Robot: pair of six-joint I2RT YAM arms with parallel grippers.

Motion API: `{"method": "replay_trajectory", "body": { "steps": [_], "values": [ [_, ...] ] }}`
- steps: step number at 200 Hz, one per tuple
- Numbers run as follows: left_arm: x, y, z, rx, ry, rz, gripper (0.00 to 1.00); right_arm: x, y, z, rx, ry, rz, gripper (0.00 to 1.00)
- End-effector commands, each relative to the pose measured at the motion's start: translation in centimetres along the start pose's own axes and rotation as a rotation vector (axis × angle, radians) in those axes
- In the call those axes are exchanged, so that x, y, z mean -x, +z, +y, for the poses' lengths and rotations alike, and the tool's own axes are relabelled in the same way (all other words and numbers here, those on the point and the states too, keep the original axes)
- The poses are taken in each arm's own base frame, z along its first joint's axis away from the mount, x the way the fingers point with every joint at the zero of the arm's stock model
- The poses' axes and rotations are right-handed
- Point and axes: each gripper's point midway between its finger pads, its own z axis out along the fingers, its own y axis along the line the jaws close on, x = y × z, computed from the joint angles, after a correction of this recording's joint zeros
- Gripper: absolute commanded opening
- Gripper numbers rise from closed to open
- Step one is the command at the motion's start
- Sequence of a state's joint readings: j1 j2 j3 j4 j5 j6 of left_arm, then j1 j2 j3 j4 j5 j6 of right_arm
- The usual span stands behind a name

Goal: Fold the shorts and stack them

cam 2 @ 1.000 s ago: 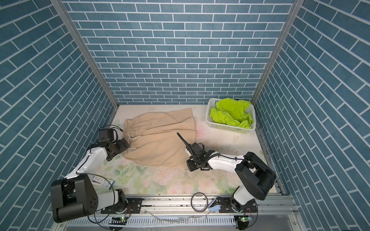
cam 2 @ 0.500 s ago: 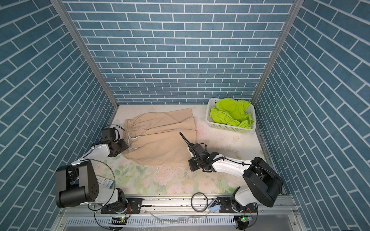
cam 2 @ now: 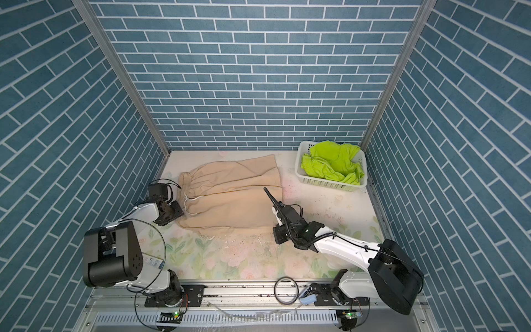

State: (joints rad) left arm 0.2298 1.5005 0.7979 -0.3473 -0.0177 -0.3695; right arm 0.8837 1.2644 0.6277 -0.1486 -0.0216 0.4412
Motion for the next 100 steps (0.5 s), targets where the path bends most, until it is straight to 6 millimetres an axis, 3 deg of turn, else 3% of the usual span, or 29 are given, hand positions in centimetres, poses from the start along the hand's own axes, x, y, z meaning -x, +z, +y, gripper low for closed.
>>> {"method": "replay_trajectory", "body": {
  "steps": [1,14,22,30,62,100],
  "values": [
    [0.3,0.3,0.3,0.026,0.037,0.015,0.48,0.4,-0.6,-0.3,-0.014,0.016,-0.033,0.0],
    [0.4,0.5,0.0,0.012,0.039,0.026,0.32,0.5,-0.7,-0.3,-0.016,0.014,-0.04,0.0],
    [0.3,0.5,-0.1,0.006,0.038,0.03,0.13,0.7,-0.8,-0.3,-0.018,0.013,-0.047,0.0],
    [0.2,0.5,-0.1,0.004,0.039,0.035,0.0,0.9,-1.0,-0.5,-0.028,0.014,-0.057,0.0],
    [0.8,-0.9,-0.6,-0.022,0.025,0.022,0.0,1.4,-2.1,-1.5,-0.085,-0.006,-0.072,0.0],
    [1.4,-5.2,-1.7,-0.081,-0.001,0.005,0.0,2.5,-5.0,-2.6,-0.148,-0.037,-0.105,0.0]
  ]
}}
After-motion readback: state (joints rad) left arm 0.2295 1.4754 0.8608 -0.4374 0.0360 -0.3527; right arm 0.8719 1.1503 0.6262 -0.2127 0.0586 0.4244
